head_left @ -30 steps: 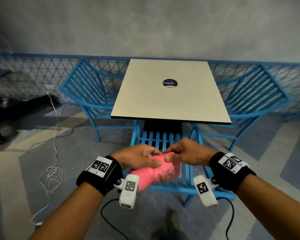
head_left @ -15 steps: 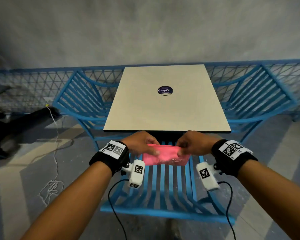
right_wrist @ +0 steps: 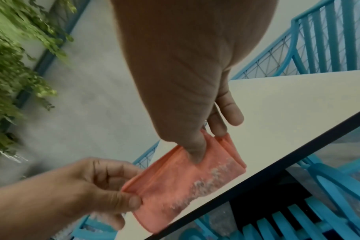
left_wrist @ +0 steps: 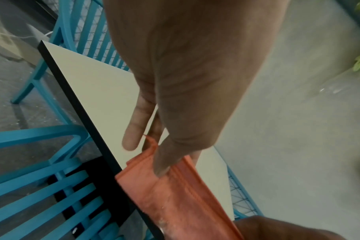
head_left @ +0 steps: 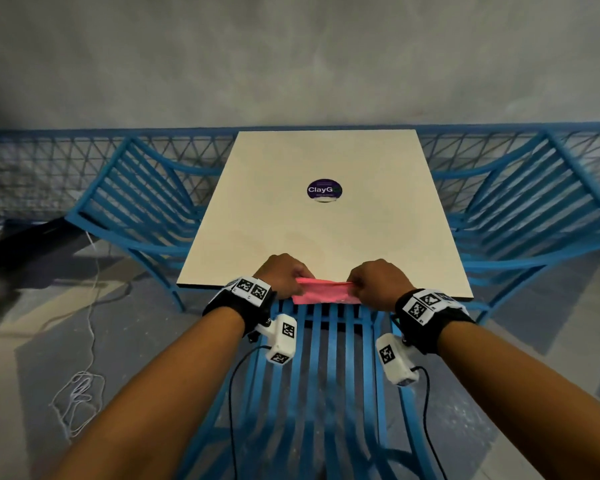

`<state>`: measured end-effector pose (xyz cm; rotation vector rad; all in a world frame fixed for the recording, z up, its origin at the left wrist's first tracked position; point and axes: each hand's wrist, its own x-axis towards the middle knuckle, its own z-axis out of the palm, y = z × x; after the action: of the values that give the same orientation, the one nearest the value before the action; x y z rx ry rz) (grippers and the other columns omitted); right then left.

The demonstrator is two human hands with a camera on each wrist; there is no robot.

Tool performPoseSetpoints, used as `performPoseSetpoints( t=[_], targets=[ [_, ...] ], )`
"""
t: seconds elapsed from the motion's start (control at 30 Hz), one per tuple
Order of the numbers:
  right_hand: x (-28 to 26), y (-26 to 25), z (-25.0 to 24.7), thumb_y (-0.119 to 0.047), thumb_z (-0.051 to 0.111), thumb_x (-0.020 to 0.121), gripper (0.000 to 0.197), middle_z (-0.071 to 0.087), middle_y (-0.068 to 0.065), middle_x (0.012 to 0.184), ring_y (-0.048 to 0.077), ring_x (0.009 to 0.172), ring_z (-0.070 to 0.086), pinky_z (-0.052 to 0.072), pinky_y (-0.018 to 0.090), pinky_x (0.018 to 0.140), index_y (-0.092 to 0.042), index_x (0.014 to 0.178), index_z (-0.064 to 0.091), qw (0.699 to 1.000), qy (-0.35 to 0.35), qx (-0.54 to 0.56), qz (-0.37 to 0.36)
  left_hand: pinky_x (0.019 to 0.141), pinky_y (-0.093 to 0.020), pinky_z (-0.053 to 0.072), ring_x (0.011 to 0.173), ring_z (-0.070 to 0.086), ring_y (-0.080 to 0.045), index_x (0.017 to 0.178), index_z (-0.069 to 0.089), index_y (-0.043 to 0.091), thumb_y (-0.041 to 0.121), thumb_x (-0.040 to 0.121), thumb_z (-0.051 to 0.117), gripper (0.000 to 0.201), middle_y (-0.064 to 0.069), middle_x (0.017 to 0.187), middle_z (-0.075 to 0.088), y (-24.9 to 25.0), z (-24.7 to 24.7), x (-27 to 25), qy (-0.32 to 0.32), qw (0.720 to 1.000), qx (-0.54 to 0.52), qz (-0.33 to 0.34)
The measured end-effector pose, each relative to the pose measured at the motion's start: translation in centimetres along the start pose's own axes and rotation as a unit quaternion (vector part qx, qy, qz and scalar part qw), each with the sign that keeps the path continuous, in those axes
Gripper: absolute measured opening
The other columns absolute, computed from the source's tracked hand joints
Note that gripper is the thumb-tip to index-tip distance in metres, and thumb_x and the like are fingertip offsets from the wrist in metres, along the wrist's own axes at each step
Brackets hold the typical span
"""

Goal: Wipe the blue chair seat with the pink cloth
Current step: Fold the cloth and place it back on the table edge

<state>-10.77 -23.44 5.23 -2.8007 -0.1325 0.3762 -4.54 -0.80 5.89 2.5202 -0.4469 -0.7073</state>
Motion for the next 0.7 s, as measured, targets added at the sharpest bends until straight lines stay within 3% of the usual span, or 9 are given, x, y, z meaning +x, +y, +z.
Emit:
performPoseSetpoints(
  t=[0.1, 0.3, 0.47, 0.6, 0.7],
  targets=[
    [2.5, 1.4, 1.5, -0.021, 0.061, 0.087, 0.020, 0.073, 0.006, 0.094, 0.028, 0.087, 0.067, 0.046, 0.031, 0.066, -0.020, 0.100, 0.076, 1.000, 0.030, -0.004, -0.006, 0.076, -0.027, 0.059, 0.091, 0.073, -0.014, 0.101, 0.083, 0.029, 0.005, 0.075, 0.076, 0.036, 0.005, 0.101, 0.081, -0.3, 0.6, 2.9, 0.035, 0.999, 0.018, -0.011],
    [6.8, 3.7, 3.9, -0.021, 0.057, 0.092, 0.021, 0.066, 0.008, 0.094, 0.031, 0.083, 0.063, 0.049, 0.036, 0.066, -0.019, 0.103, 0.074, 0.996, 0.091, -0.007, 0.002, 0.084, -0.029, 0.058, 0.096, 0.072, -0.017, 0.099, 0.083, 0.028, 0.010, 0.080, 0.070, 0.029, 0.006, 0.100, 0.080, -1.4, 2.7, 8.0, 0.159, 0.987, -0.003, -0.024],
    [9.5, 4.9, 5.7, -0.019, 0.060, 0.091, 0.018, 0.066, 0.008, 0.093, 0.034, 0.078, 0.064, 0.045, 0.036, 0.062, -0.017, 0.103, 0.073, 0.991, 0.135, 0.011, 0.006, 0.083, -0.033, 0.054, 0.100, 0.067, -0.023, 0.094, 0.080, 0.028, 0.011, 0.081, 0.070, 0.023, 0.001, 0.106, 0.072, -2.3, 4.2, 10.9, 0.213, 0.976, 0.003, -0.047],
    [10.9, 5.5, 7.4, -0.015, 0.060, 0.091, 0.015, 0.063, 0.008, 0.090, 0.036, 0.063, 0.063, 0.041, 0.033, 0.052, -0.013, 0.099, 0.073, 0.988, 0.155, 0.004, 0.018, 0.075, -0.038, 0.055, 0.089, 0.067, -0.031, 0.087, 0.073, 0.017, 0.004, 0.082, 0.068, 0.015, -0.007, 0.101, 0.065, -3.2, 6.0, 12.3, 0.252, 0.967, -0.008, -0.032],
    [10.8, 6.1, 9.3, -0.011, 0.060, 0.089, 0.017, 0.065, 0.008, 0.096, 0.036, 0.066, 0.065, 0.051, 0.038, 0.055, -0.013, 0.100, 0.073, 0.992, 0.123, -0.010, 0.009, 0.072, -0.035, 0.053, 0.088, 0.068, -0.031, 0.084, 0.071, 0.017, -0.003, 0.078, 0.067, 0.021, -0.007, 0.101, 0.064, -4.8, 8.4, 12.4, 0.228, 0.973, 0.017, -0.032]
  ],
)
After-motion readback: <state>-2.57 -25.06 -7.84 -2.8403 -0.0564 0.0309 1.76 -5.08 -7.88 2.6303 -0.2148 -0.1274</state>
